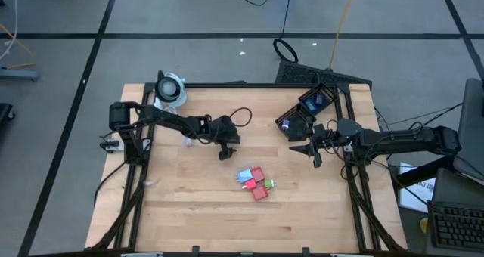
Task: Pick & Place Office items
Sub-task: Put the black digital timer into the top black bin
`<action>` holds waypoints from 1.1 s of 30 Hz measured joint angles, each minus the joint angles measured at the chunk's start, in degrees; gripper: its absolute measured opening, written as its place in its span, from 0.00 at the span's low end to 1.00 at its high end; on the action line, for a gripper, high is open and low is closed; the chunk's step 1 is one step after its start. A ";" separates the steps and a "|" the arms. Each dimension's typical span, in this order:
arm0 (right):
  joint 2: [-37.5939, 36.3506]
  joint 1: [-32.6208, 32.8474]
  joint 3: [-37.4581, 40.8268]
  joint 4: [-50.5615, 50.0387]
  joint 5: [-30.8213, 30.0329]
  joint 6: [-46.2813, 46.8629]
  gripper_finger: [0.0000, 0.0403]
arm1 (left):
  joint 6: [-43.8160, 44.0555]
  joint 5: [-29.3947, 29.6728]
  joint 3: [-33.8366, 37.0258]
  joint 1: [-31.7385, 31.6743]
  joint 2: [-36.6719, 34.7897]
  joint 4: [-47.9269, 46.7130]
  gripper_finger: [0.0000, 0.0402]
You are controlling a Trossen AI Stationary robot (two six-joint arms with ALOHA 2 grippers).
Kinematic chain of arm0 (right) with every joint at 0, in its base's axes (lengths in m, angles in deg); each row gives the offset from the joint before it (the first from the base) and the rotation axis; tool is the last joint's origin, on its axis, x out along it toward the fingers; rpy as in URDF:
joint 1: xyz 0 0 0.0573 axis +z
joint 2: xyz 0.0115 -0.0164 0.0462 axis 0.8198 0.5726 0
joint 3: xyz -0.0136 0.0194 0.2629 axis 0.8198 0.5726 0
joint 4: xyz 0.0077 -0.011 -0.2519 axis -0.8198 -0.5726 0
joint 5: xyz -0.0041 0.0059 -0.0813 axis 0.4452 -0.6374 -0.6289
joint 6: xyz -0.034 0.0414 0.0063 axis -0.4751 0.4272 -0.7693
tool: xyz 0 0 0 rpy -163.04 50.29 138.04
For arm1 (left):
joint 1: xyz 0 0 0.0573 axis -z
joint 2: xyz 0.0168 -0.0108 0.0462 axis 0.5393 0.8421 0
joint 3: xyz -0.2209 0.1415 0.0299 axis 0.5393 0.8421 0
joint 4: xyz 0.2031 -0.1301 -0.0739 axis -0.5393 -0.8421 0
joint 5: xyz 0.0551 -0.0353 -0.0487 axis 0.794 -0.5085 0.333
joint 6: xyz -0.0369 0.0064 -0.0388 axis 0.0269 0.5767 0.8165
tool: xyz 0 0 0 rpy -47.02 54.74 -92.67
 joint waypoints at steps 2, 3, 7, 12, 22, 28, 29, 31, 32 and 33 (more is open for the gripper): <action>0.00 0.00 0.00 -0.01 0.01 0.29 0.32 | -0.22 0.19 -0.01 0.02 -0.02 -0.26 0.99; 0.00 0.00 0.00 -0.01 -0.01 0.33 0.32 | -0.53 0.40 0.00 0.02 -0.04 -0.31 0.99; 0.00 0.00 0.00 -0.01 0.01 0.27 0.32 | -0.80 0.74 0.00 -0.04 -0.07 -0.42 0.99; 0.00 0.00 0.00 -0.01 0.00 0.26 0.32 | 0.25 -0.15 0.00 0.01 -0.07 -0.71 0.98; 0.00 0.00 0.00 -0.01 -0.01 0.26 0.32 | 1.69 0.17 0.12 1.38 -0.09 -0.03 0.65; 0.00 0.02 0.00 -0.01 0.01 0.24 0.32 | 3.21 0.28 0.37 2.50 0.04 2.98 0.46; 0.00 0.00 0.00 -0.01 0.00 0.24 0.32 | 3.01 0.33 0.37 2.66 0.07 3.50 0.44; 0.00 0.00 0.00 -0.01 -0.01 0.24 0.32 | 2.94 0.97 0.35 2.90 0.09 4.39 0.41; 0.00 0.01 0.00 -0.01 0.00 0.24 0.32 | 2.97 1.70 0.35 3.00 0.09 4.66 0.40; 0.00 0.02 0.00 -0.01 0.00 0.24 0.32 | 3.08 2.35 0.35 3.06 0.09 4.77 0.40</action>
